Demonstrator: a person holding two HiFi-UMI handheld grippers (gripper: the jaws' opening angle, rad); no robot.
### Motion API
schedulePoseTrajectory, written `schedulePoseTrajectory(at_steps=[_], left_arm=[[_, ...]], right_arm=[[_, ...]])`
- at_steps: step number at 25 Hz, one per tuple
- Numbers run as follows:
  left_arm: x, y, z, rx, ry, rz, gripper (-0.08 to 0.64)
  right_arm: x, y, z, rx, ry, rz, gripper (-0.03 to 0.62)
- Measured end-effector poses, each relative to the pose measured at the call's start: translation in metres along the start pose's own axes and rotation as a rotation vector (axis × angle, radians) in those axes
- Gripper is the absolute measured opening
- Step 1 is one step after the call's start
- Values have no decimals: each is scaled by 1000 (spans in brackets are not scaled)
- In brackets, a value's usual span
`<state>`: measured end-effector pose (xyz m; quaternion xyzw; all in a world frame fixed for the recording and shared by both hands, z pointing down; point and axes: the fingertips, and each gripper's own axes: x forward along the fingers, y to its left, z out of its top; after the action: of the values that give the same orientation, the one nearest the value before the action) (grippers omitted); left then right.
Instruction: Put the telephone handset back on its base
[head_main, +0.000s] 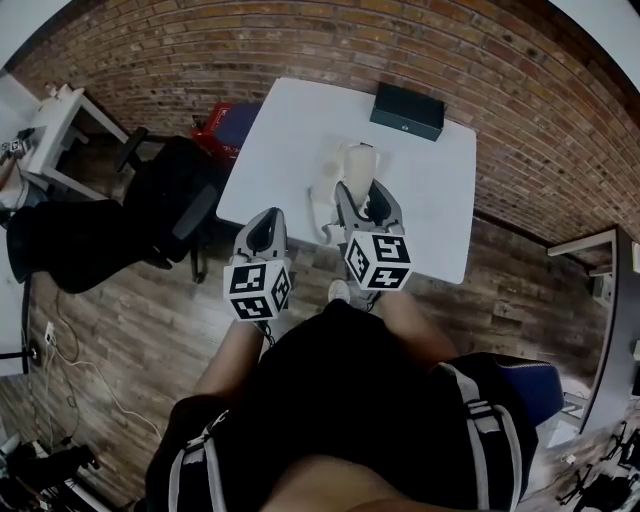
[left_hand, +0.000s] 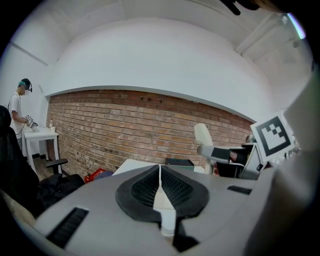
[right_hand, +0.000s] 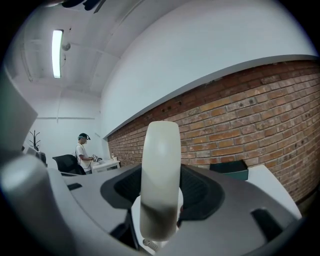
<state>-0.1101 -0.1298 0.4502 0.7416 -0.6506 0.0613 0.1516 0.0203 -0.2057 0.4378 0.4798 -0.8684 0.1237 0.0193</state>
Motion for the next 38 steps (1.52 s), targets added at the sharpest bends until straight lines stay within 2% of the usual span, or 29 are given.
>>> schedulePoseTrajectory(at_steps=[10, 17, 24, 34, 38], left_arm=[[75, -1, 21, 0, 9, 29, 12], [107, 4, 24, -7, 31, 61, 11], [131, 11, 24, 5, 47, 4, 9], [160, 36, 38, 39, 67, -135, 9], [163, 51, 44, 36, 66, -153, 9]], right_arm=[[54, -45, 1, 23, 52, 32, 210], [81, -66, -1, 49, 93, 57, 210], [100, -78, -14, 138, 135, 15, 210], [125, -73, -38, 315, 201, -102, 210], [139, -72, -53, 339, 249, -140, 210]])
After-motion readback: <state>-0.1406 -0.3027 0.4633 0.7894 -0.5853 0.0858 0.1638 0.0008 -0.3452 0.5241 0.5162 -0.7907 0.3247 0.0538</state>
